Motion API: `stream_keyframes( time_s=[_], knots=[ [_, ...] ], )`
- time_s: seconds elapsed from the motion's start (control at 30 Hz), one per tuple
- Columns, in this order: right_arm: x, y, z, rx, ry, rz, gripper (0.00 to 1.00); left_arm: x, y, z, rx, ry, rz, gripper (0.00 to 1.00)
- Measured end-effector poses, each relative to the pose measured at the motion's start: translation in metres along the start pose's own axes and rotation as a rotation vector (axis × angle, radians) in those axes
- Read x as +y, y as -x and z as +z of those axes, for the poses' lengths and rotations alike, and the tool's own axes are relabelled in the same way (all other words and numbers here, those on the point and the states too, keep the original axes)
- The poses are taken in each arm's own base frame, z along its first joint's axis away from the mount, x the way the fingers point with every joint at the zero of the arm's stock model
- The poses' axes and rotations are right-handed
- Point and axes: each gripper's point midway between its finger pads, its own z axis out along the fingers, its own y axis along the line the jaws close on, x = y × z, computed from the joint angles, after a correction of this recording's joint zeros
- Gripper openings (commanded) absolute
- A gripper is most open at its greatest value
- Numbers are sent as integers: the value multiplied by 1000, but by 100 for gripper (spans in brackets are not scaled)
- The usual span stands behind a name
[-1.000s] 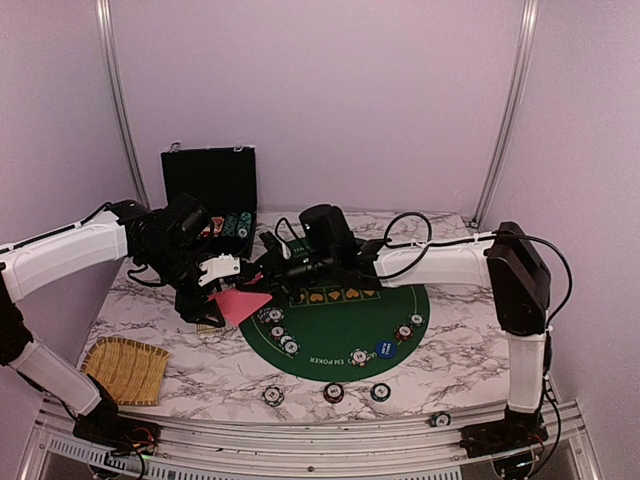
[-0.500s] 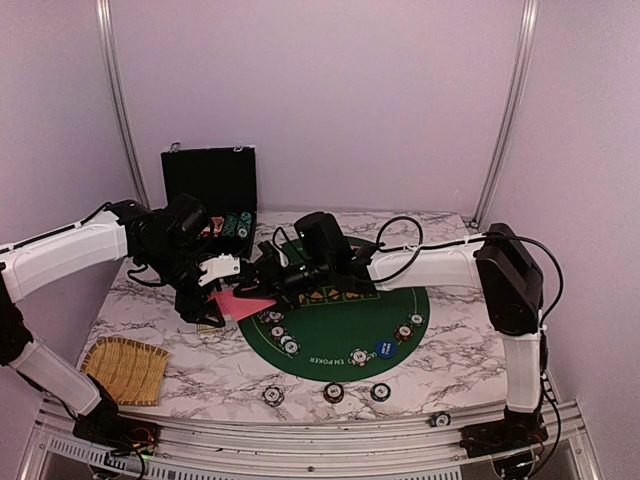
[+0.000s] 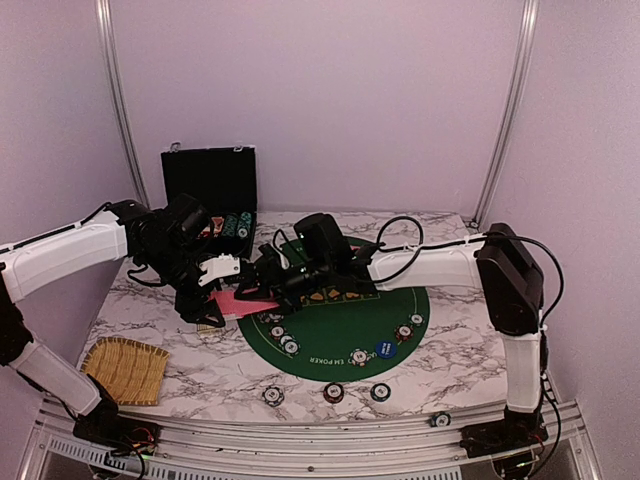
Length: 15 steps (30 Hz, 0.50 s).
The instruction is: Distribute texas hold em gaming equipment
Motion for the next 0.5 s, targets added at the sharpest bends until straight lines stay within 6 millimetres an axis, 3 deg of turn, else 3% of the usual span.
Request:
stream_keyframes(
  time_s=[0.27, 0.5],
  knots=[
    [-4, -5, -6, 10, -31, -12, 63, 0, 0, 0, 0, 0, 1, 36],
    [9, -4, -15, -2, -17, -32, 59, 0, 0, 0, -2, -3, 1, 36]
  ],
)
